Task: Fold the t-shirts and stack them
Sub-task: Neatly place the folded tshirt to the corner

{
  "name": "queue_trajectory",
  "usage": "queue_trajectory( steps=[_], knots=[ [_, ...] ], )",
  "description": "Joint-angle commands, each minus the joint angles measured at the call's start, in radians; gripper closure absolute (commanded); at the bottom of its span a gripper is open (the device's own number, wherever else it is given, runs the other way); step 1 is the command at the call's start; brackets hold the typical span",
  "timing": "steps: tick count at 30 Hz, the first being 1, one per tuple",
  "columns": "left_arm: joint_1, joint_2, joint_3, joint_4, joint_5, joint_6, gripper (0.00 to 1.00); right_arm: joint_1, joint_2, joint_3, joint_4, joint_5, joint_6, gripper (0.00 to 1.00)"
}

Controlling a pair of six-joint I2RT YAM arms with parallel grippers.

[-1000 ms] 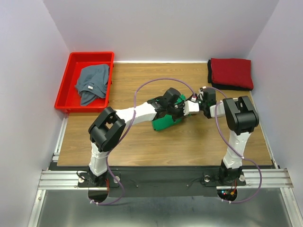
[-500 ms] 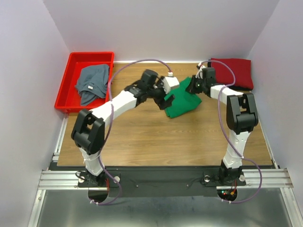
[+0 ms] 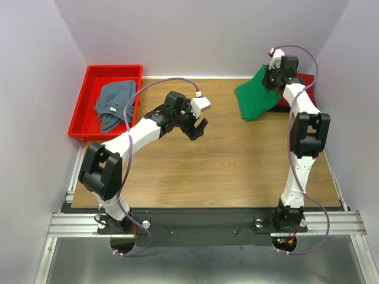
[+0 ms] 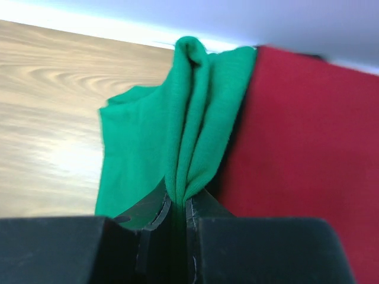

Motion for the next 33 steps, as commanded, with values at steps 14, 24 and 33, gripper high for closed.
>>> queue_trajectory(
  steps=[14, 24, 33],
  knots=[
    [-0.002, -0.069, -0.019, 0.05, -0.016, -0.015, 0.08, -0.004, -0.04, 0.295, -0.14, 0.028, -0.109, 1.0],
    [-0.002, -0.077, -0.036, 0.05, -0.009, -0.001, 0.08, -0.006, -0.093, 0.344, -0.17, 0.015, -0.062, 1.0],
    [-0.002, -0.098, -0.054, 0.049, -0.003, 0.016, 0.08, -0.006, -0.079, 0.441, -0.204, 0.002, -0.007, 0.99]
  ],
)
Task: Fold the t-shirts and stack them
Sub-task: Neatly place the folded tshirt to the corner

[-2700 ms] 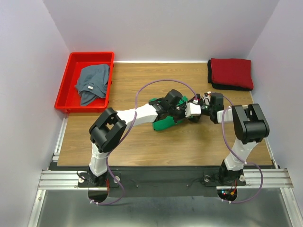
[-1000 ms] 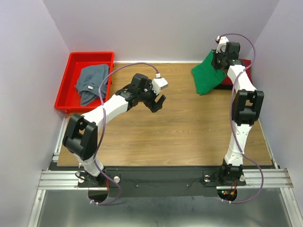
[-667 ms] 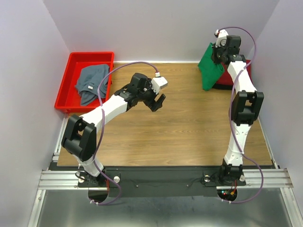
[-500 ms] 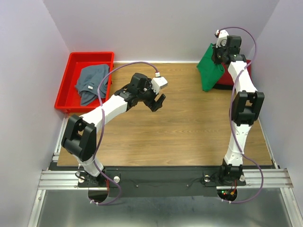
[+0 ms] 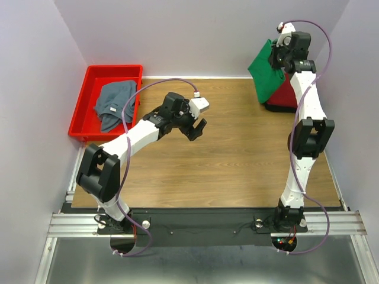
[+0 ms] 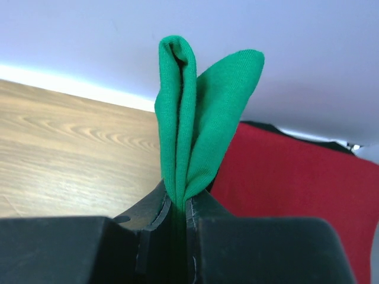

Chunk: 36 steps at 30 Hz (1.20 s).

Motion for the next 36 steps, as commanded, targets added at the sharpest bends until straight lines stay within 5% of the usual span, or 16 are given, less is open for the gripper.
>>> queue_trajectory(
  steps=[1, 19, 36],
  knots=[
    [-0.002, -0.078, -0.021, 0.03, 0.015, 0.02, 0.08, -0.001, -0.076, 0.072, 0.02, -0.011, 0.027, 0.99],
    [-0.002, -0.041, 0.02, 0.004, 0.04, 0.005, 0.07, -0.059, -0.034, 0.074, 0.014, 0.01, -0.081, 0.99],
    [-0.002, 0.005, 0.114, -0.105, 0.051, 0.031, 0.07, -0.193, 0.171, 0.158, 0.048, -0.046, -0.217, 1.0]
  ],
)
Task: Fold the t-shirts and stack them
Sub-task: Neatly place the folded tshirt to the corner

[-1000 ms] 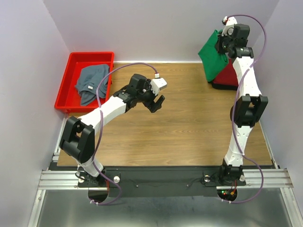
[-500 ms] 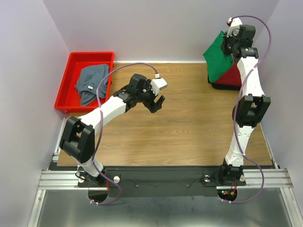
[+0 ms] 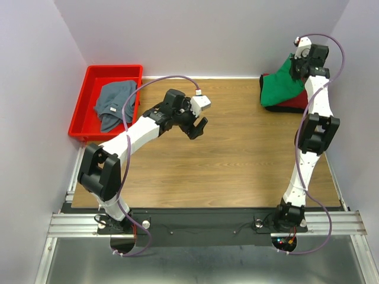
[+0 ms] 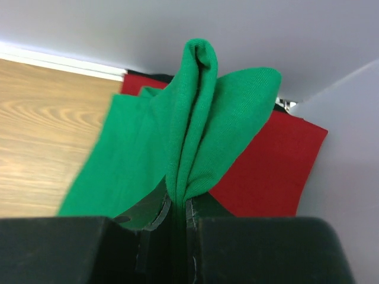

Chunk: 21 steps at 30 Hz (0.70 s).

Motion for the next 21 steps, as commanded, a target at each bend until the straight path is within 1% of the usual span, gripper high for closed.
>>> queue_trajectory(
  steps=[1, 15, 21],
  knots=[
    [-0.002, -0.005, 0.052, -0.028, 0.02, 0.015, 0.07, -0.023, 0.024, 0.076, 0.084, -0.023, -0.049, 0.99],
    [-0.002, 0.031, 0.078, -0.055, 0.02, 0.018, 0.07, -0.097, 0.102, 0.088, 0.163, -0.042, -0.125, 0.99],
    [-0.002, 0.045, 0.087, -0.065, 0.028, 0.021, 0.07, -0.111, 0.113, 0.053, 0.2, -0.048, -0.147, 0.99]
  ],
)
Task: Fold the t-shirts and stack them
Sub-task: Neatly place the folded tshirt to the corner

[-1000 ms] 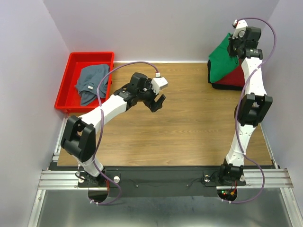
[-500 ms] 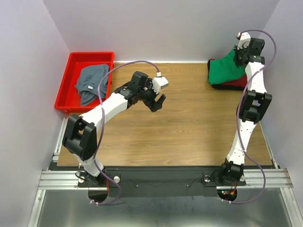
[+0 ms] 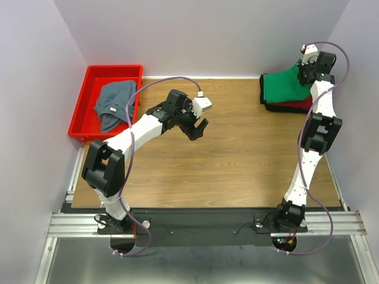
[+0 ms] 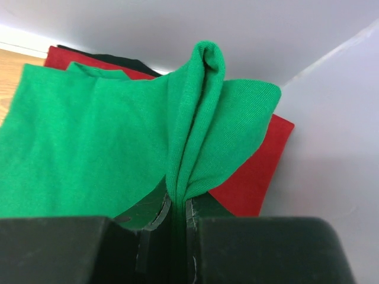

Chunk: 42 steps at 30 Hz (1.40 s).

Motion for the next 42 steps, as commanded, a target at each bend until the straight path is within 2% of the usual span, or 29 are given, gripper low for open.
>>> queue_trajectory(
  steps=[1, 9, 11, 12, 13, 14, 15, 17, 18, 22, 24, 26, 33, 36, 39, 42],
  knots=[
    [-0.002, -0.002, 0.051, -0.01, 0.027, 0.013, 0.07, -0.022, 0.0, 0.018, 0.133, -0.009, -0.039, 0.99],
    [-0.004, 0.023, 0.076, -0.028, 0.021, 0.021, 0.07, -0.033, 0.038, 0.015, 0.173, -0.002, -0.076, 0.94],
    [-0.002, 0.025, 0.081, -0.031, 0.019, 0.021, 0.07, -0.031, 0.041, 0.01, 0.188, 0.012, -0.078, 0.88],
    [-0.004, 0.025, 0.081, -0.036, 0.019, 0.019, 0.07, -0.033, 0.044, 0.01, 0.193, 0.035, -0.076, 0.83],
    [-0.002, 0.025, 0.079, -0.034, 0.018, 0.019, 0.07, -0.033, 0.047, 0.007, 0.202, 0.05, -0.076, 0.72],
    [-0.002, 0.021, 0.079, -0.034, 0.015, 0.019, 0.07, -0.033, 0.046, 0.005, 0.205, 0.064, -0.079, 0.69],
    [-0.002, 0.02, 0.076, -0.037, 0.012, 0.021, 0.07, -0.033, 0.04, -0.001, 0.212, 0.092, -0.079, 0.59],
    [-0.002, 0.011, 0.071, -0.036, 0.009, 0.021, 0.07, -0.033, 0.029, -0.008, 0.222, 0.13, -0.078, 0.48],
    [-0.002, 0.011, 0.068, -0.036, 0.007, 0.022, 0.07, -0.033, 0.021, -0.013, 0.232, 0.139, -0.073, 0.4],
    [-0.002, -0.002, 0.059, -0.033, -0.001, 0.024, 0.07, -0.033, -0.02, -0.028, 0.252, 0.172, -0.053, 0.22],
    [-0.002, -0.012, 0.045, -0.03, -0.005, 0.024, 0.07, -0.033, -0.045, -0.028, 0.256, 0.173, -0.026, 0.07],
    [-0.002, -0.021, 0.035, -0.028, -0.005, 0.024, 0.07, -0.033, -0.068, -0.033, 0.251, 0.162, 0.006, 0.0],
    [-0.002, -0.078, -0.027, -0.03, -0.013, 0.033, 0.07, -0.033, -0.265, -0.226, 0.245, -0.043, 0.226, 0.0],
    [0.001, -0.092, -0.045, -0.031, -0.013, 0.038, 0.07, -0.024, -0.35, -0.353, 0.234, -0.195, 0.309, 0.0],
    [0.009, -0.095, -0.051, -0.033, -0.011, 0.042, 0.07, -0.001, -0.399, -0.461, 0.233, -0.249, 0.344, 0.0],
    [0.015, -0.091, -0.048, -0.034, -0.007, 0.045, 0.07, 0.019, -0.42, -0.525, 0.232, -0.282, 0.376, 0.05]
  ],
)
